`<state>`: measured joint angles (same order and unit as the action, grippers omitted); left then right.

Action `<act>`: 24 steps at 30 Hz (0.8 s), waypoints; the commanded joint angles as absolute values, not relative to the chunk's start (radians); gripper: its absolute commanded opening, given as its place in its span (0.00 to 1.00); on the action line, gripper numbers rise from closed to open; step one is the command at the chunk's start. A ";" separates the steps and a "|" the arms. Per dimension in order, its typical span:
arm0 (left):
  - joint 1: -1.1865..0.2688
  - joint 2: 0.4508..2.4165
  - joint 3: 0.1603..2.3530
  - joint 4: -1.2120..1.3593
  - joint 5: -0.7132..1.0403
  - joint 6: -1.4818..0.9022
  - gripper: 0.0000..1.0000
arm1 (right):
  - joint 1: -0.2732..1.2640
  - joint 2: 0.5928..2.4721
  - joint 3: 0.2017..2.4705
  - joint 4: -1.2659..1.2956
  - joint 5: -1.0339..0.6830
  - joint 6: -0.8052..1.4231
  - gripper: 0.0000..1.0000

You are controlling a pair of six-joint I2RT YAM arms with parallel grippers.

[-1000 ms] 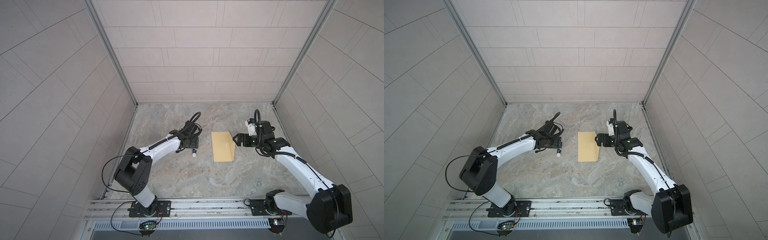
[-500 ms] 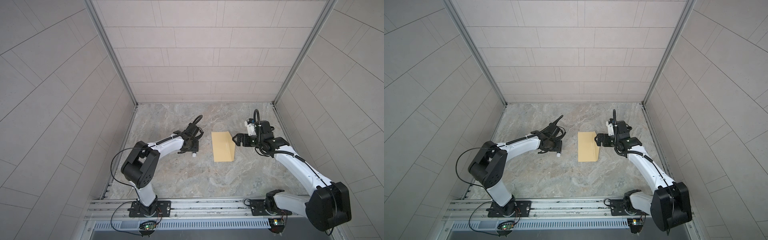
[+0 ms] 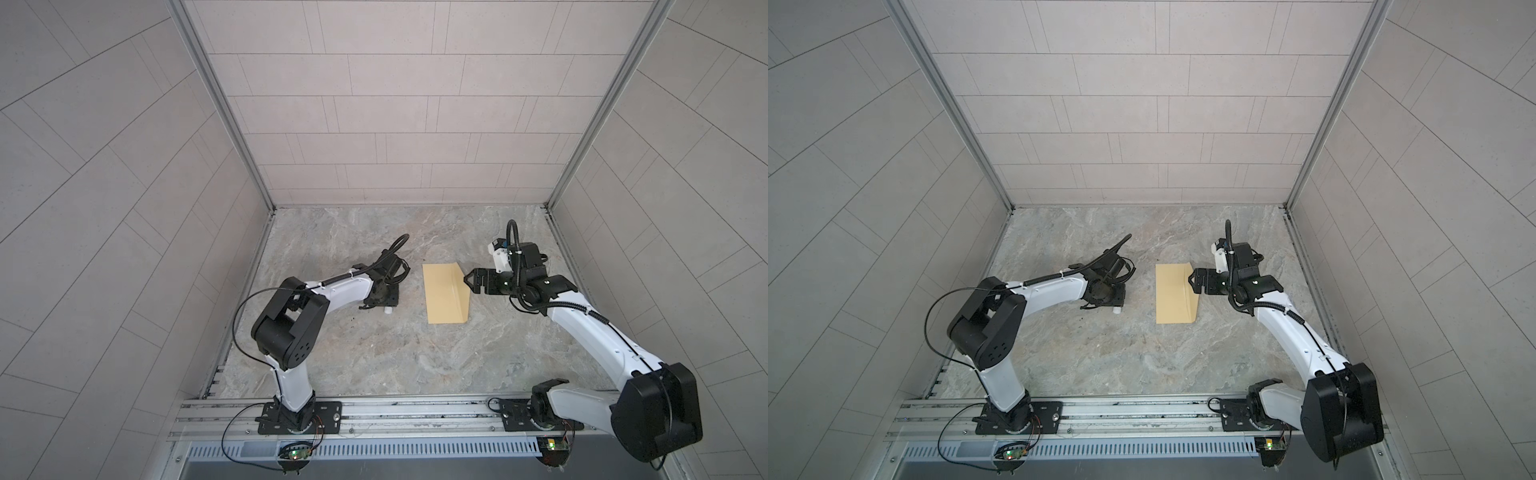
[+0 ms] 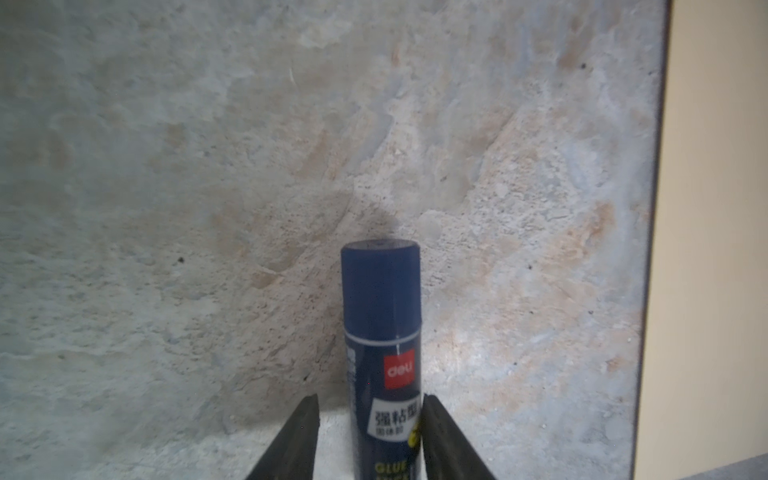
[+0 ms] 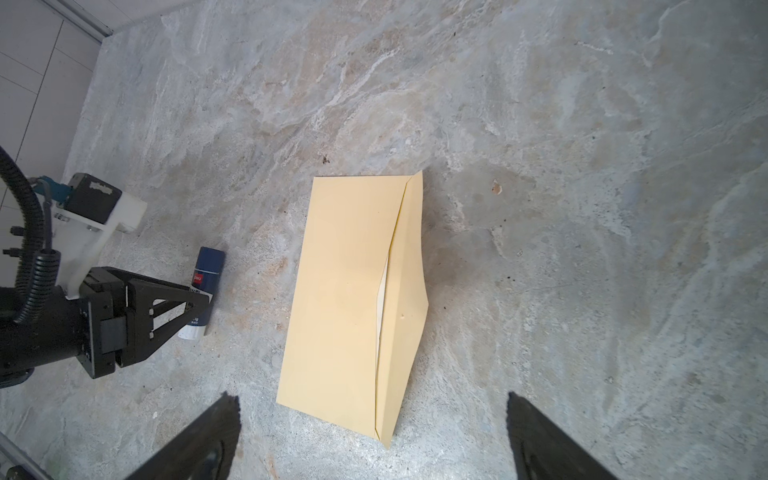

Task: Place the letter into the envelope and seal it
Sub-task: 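Grasp the blue glue stick with the left gripper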

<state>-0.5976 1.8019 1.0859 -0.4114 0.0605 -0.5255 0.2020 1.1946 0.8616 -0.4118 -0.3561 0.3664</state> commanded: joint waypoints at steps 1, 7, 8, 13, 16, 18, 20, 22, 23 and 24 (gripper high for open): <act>-0.605 1.826 1.091 -0.410 0.053 -0.528 0.43 | 0.198 1.197 0.854 -0.407 -0.359 0.360 0.99; -0.607 1.851 1.089 -0.403 0.057 -0.525 0.33 | 0.196 1.199 0.852 -0.406 -0.362 0.359 0.99; -0.607 1.853 1.088 -0.399 0.056 -0.525 0.31 | 0.197 1.201 0.853 -0.406 -0.362 0.359 0.99; -0.607 1.864 1.088 -0.394 0.059 -0.517 0.16 | 0.197 1.198 0.855 -0.406 -0.368 0.361 0.99; -0.609 1.851 1.087 -0.392 0.061 -0.507 0.11 | 0.197 1.198 0.857 -0.407 -0.371 0.361 0.99; -0.609 1.827 1.084 -0.387 0.059 -0.496 0.08 | 0.198 1.198 0.858 -0.407 -0.377 0.361 0.99; -0.609 1.792 1.080 -0.378 0.056 -0.484 0.04 | 0.198 1.196 0.863 -0.409 -0.382 0.361 0.99; -0.609 1.747 1.070 -0.366 0.048 -0.473 0.02 | 0.198 1.195 0.867 -0.414 -0.388 0.362 0.99; -0.609 1.721 1.066 -0.357 0.043 -0.466 0.01 | 0.196 1.194 0.870 -0.416 -0.390 0.362 0.99; -0.609 1.692 1.061 -0.348 0.038 -0.460 0.00 | 0.198 1.192 0.874 -0.419 -0.393 0.363 0.99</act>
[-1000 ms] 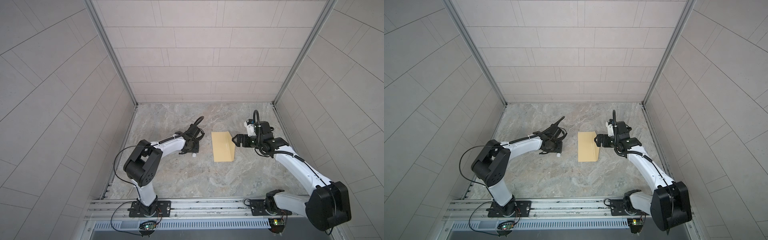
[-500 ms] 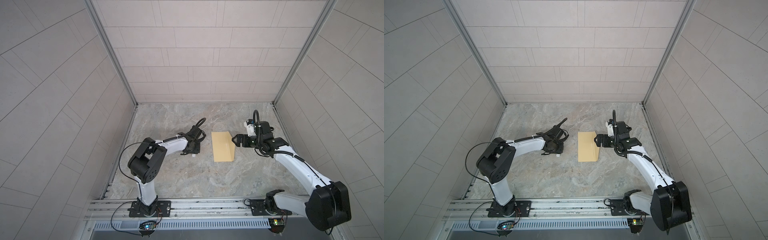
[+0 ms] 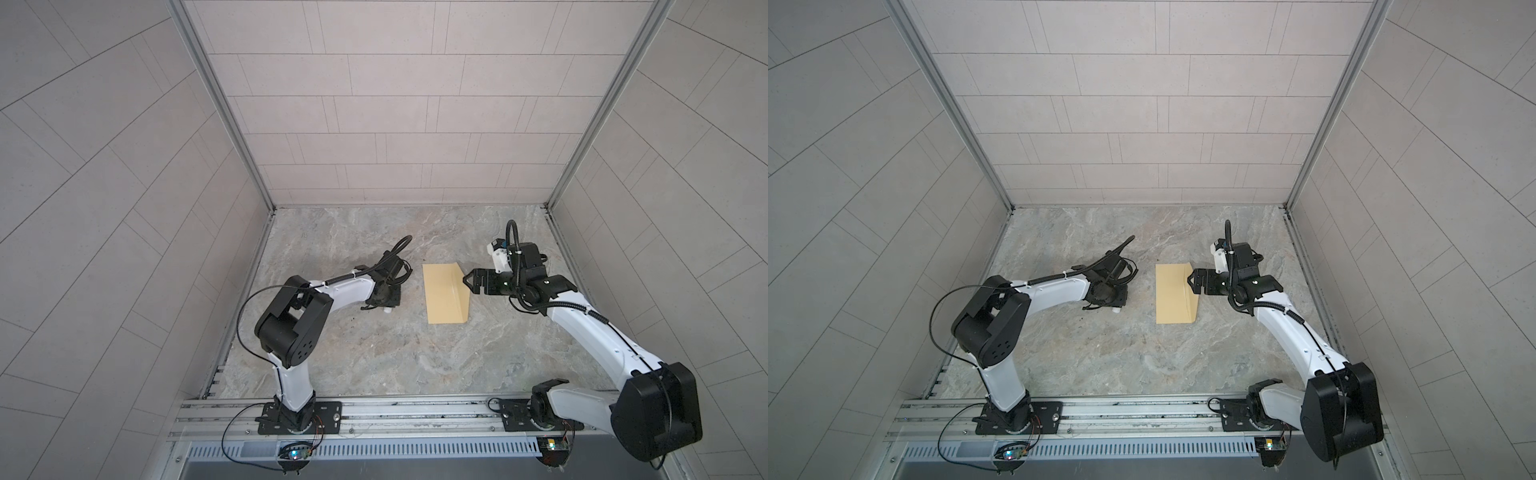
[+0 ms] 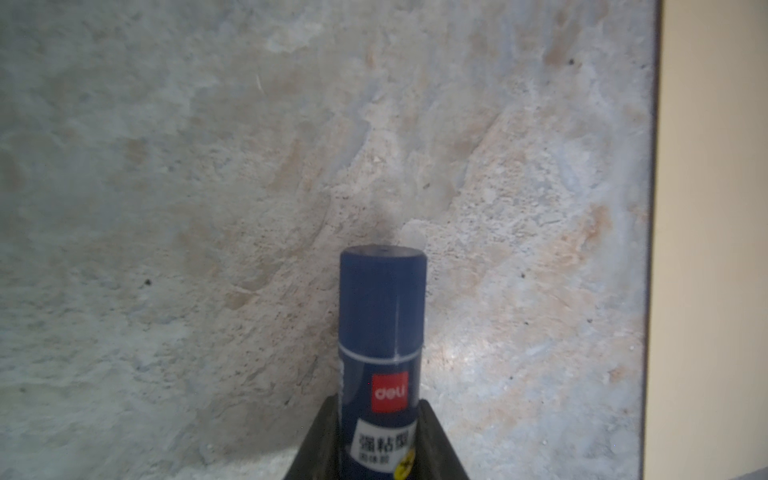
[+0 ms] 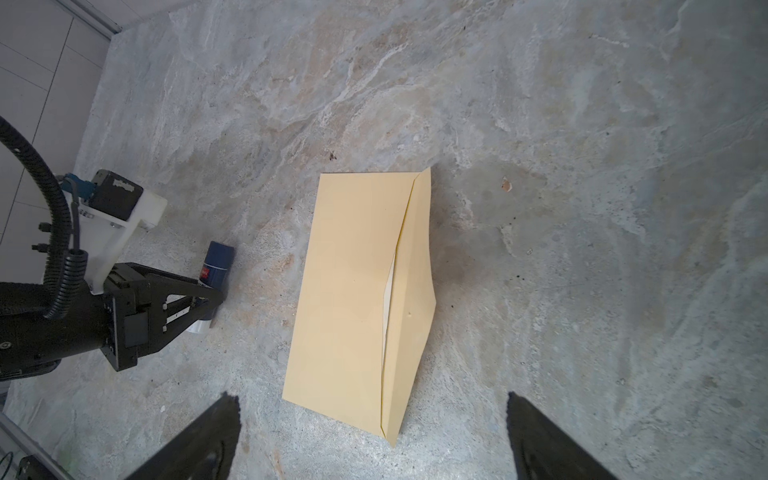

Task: Place the letter into the envelope and seal it
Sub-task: 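Grasp the blue glue stick with the left gripper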

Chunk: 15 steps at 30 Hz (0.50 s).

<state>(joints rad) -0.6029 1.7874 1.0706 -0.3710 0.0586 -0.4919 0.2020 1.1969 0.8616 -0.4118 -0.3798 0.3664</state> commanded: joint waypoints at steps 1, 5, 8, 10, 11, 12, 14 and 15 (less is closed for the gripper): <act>-0.609 1.671 1.056 -0.339 0.037 -0.456 0.00 | 0.197 1.192 0.876 -0.421 -0.394 0.363 0.99; -0.609 1.562 1.033 -0.295 0.048 -0.430 0.00 | 0.197 1.180 0.892 -0.433 -0.416 0.362 0.99; -0.611 1.479 1.005 -0.235 0.094 -0.399 0.00 | 0.197 1.165 0.909 -0.444 -0.444 0.363 0.99; -0.613 1.423 0.980 -0.179 0.144 -0.374 0.00 | 0.197 1.154 0.926 -0.448 -0.471 0.369 0.99; -0.618 1.394 0.965 -0.149 0.165 -0.362 0.00 | 0.197 1.147 0.936 -0.449 -0.488 0.375 0.99; -0.623 1.361 0.950 -0.117 0.179 -0.351 0.00 | 0.199 1.140 0.946 -0.448 -0.507 0.383 0.99; -0.632 1.300 0.922 -0.067 0.191 -0.330 0.00 | 0.198 1.126 0.968 -0.443 -0.545 0.402 0.99; -0.638 1.274 0.908 -0.043 0.193 -0.318 0.00 | 0.199 1.118 0.979 -0.437 -0.566 0.414 0.99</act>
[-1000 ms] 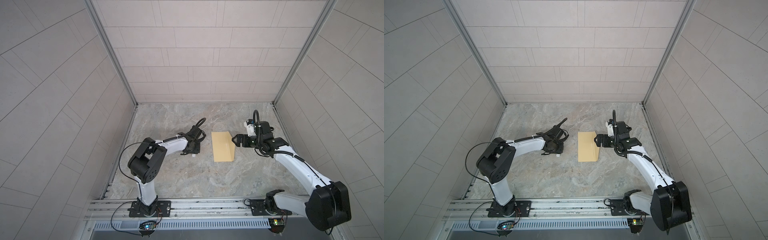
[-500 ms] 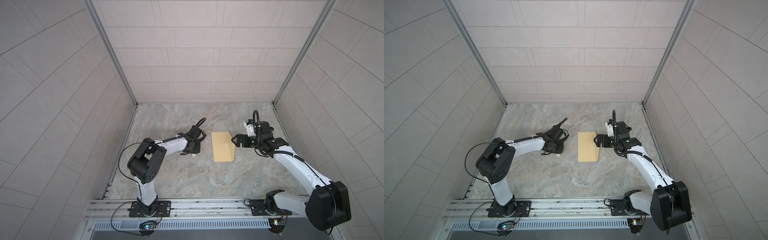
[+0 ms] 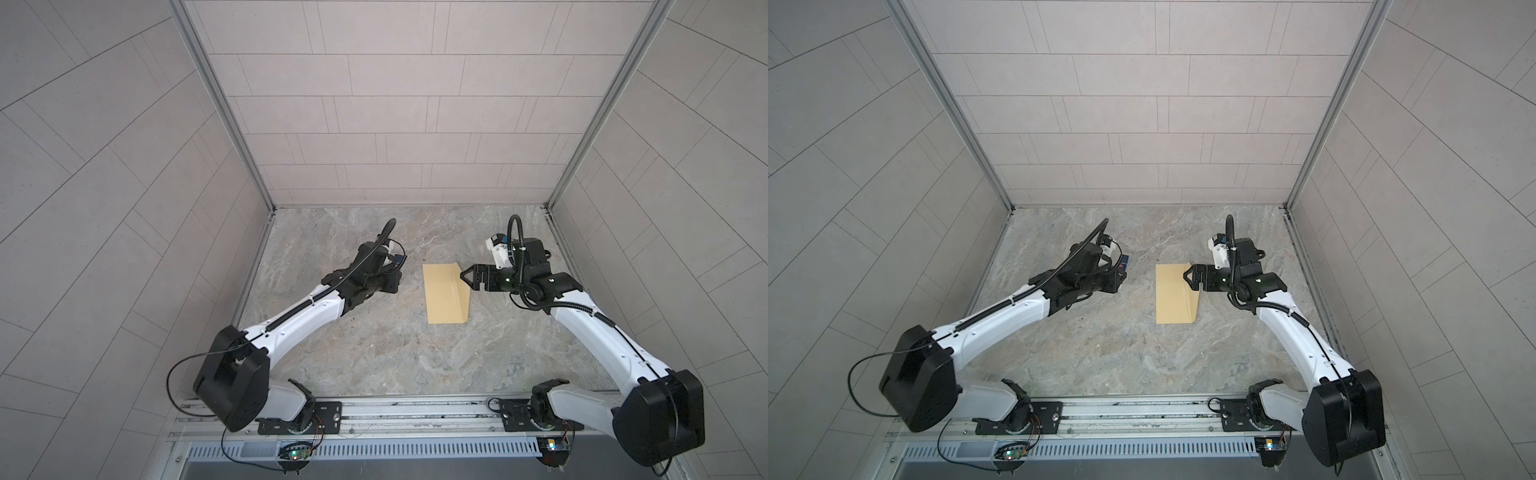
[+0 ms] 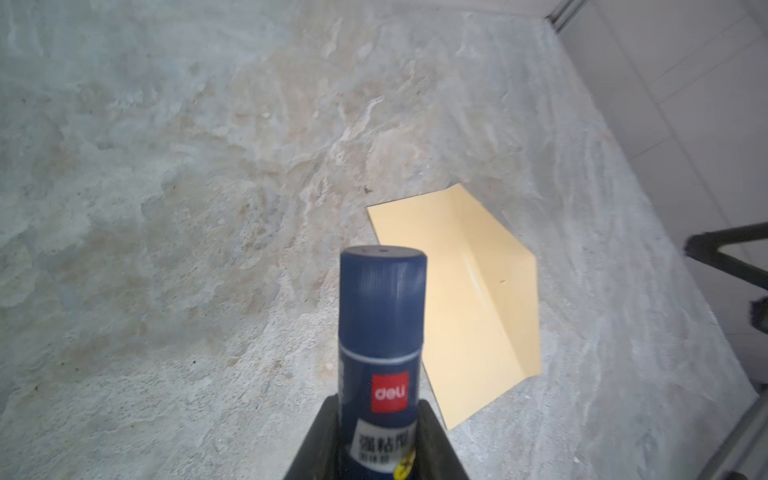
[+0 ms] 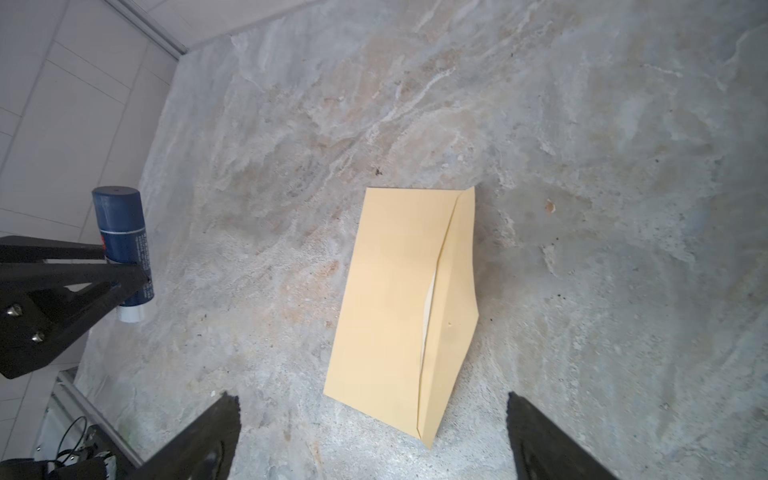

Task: Place the letter into the envelope and seal it
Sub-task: 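Grasp the blue glue stick with the left gripper, then lift the glue stick with the left gripper while the right reaches toward its cap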

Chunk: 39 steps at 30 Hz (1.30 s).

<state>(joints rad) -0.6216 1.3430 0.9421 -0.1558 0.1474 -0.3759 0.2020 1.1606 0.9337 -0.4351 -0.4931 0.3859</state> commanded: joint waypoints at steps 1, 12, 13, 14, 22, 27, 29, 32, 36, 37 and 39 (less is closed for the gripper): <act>-0.643 1.250 0.897 -0.025 0.197 -0.305 0.00 | 0.199 1.111 0.986 -0.429 -0.585 0.427 0.99; -0.724 1.106 0.812 0.111 0.156 -0.087 0.00 | 0.330 1.133 1.168 -0.447 -0.672 0.494 0.99; -0.733 1.100 0.807 0.114 0.164 -0.047 0.00 | 0.350 1.139 1.189 -0.460 -0.666 0.486 0.99; -0.745 1.095 0.801 0.117 0.158 -0.006 0.00 | 0.373 1.148 1.212 -0.480 -0.659 0.473 0.99; -0.775 1.020 0.729 0.161 0.154 0.250 0.00 | 0.510 1.205 1.328 -0.621 -0.563 0.382 0.97; -0.776 0.991 0.707 0.132 0.176 0.383 0.00 | 0.557 1.220 1.333 -0.613 -0.553 0.394 0.90; -0.778 0.981 0.692 0.129 0.188 0.430 0.00 | 0.572 1.227 1.335 -0.605 -0.546 0.400 0.86; -0.781 0.977 0.677 0.130 0.195 0.467 0.00 | 0.591 1.241 1.335 -0.585 -0.546 0.415 0.78; -0.782 0.971 0.668 0.140 0.207 0.476 0.00 | 0.619 1.268 1.344 -0.570 -0.542 0.427 0.72; -0.782 0.971 0.666 0.141 0.208 0.479 0.00 | 0.625 1.276 1.349 -0.573 -0.541 0.427 0.71; -0.782 0.967 0.664 0.140 0.205 0.481 0.00 | 0.636 1.290 1.357 -0.580 -0.538 0.426 0.68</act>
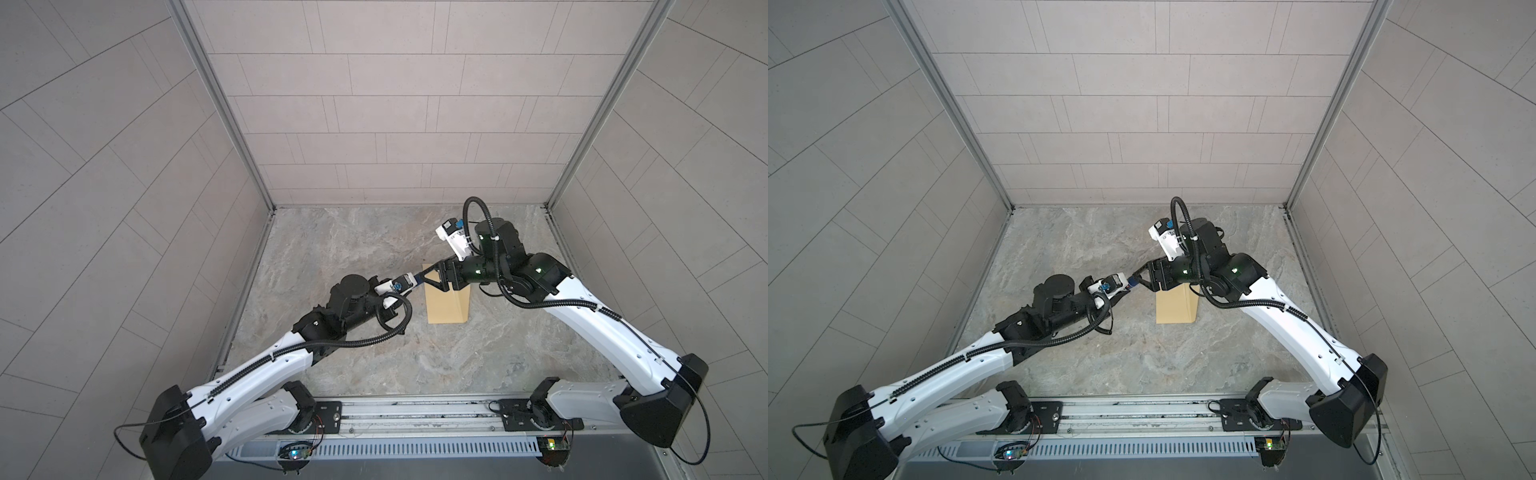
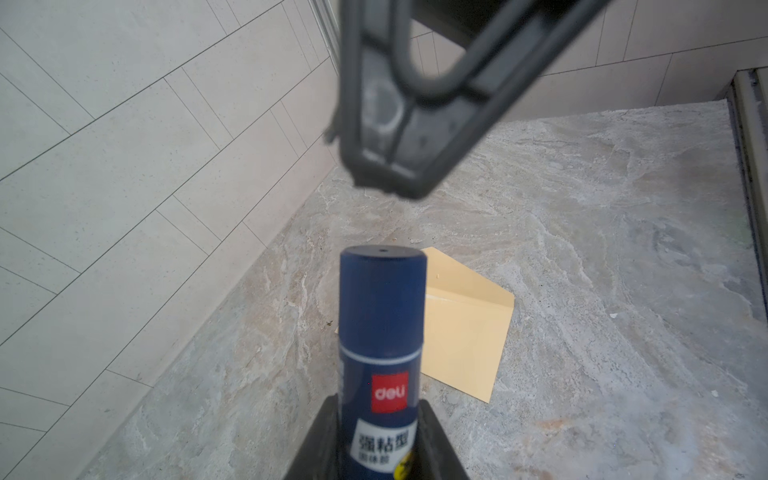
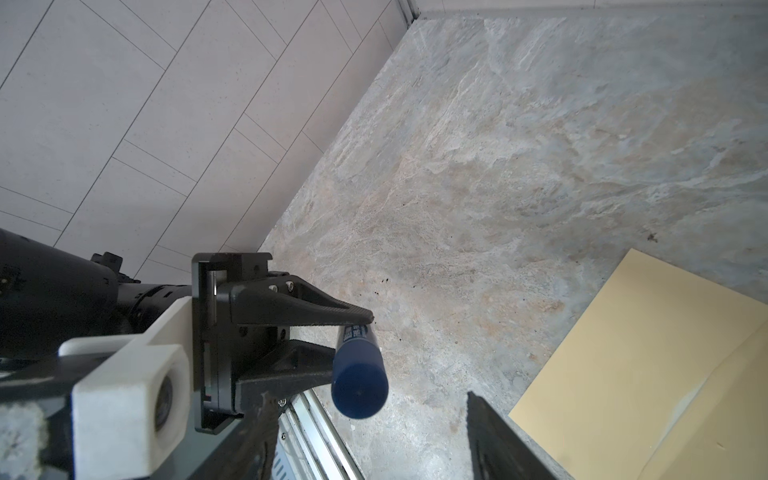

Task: Place the letter into the envelope and seal it
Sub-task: 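Lift the glue stick with the left gripper while the right reaches toward its cap, then close the right gripper on the blue cap of the glue stick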

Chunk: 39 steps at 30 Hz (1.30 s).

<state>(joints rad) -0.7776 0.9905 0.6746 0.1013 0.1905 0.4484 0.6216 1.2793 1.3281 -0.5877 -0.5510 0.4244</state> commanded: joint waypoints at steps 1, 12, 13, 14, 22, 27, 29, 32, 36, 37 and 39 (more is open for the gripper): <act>-0.782 0.965 0.663 0.140 0.202 0.483 0.00 | 0.640 1.296 1.361 -0.584 -0.535 0.425 0.67; -0.782 0.963 0.663 0.138 0.199 0.486 0.00 | 0.677 1.337 1.374 -0.615 -0.501 0.414 0.51; -0.782 0.963 0.664 0.138 0.198 0.485 0.00 | 0.680 1.339 1.374 -0.616 -0.501 0.414 0.50; -0.782 0.963 0.664 0.138 0.196 0.485 0.00 | 0.682 1.341 1.375 -0.617 -0.501 0.414 0.49; -0.782 0.959 0.664 0.135 0.193 0.482 0.00 | 0.694 1.360 1.385 -0.625 -0.495 0.411 0.35; -0.782 0.960 0.665 0.134 0.197 0.482 0.00 | 0.696 1.367 1.391 -0.632 -0.490 0.408 0.23; -0.783 0.964 0.666 0.130 0.200 0.482 0.00 | 0.697 1.367 1.394 -0.634 -0.483 0.407 0.20; -0.782 0.966 0.670 0.112 0.209 0.488 0.00 | 0.696 1.360 1.402 -0.641 -0.467 0.393 0.15; -0.782 0.982 0.686 0.064 0.233 0.498 0.00 | 0.696 1.353 1.424 -0.674 -0.445 0.349 0.13; -0.783 0.987 0.691 0.051 0.242 0.499 0.00 | 0.695 1.350 1.430 -0.685 -0.444 0.332 0.12; -0.783 0.994 0.698 0.031 0.258 0.500 0.00 | 0.693 1.346 1.442 -0.705 -0.445 0.294 0.11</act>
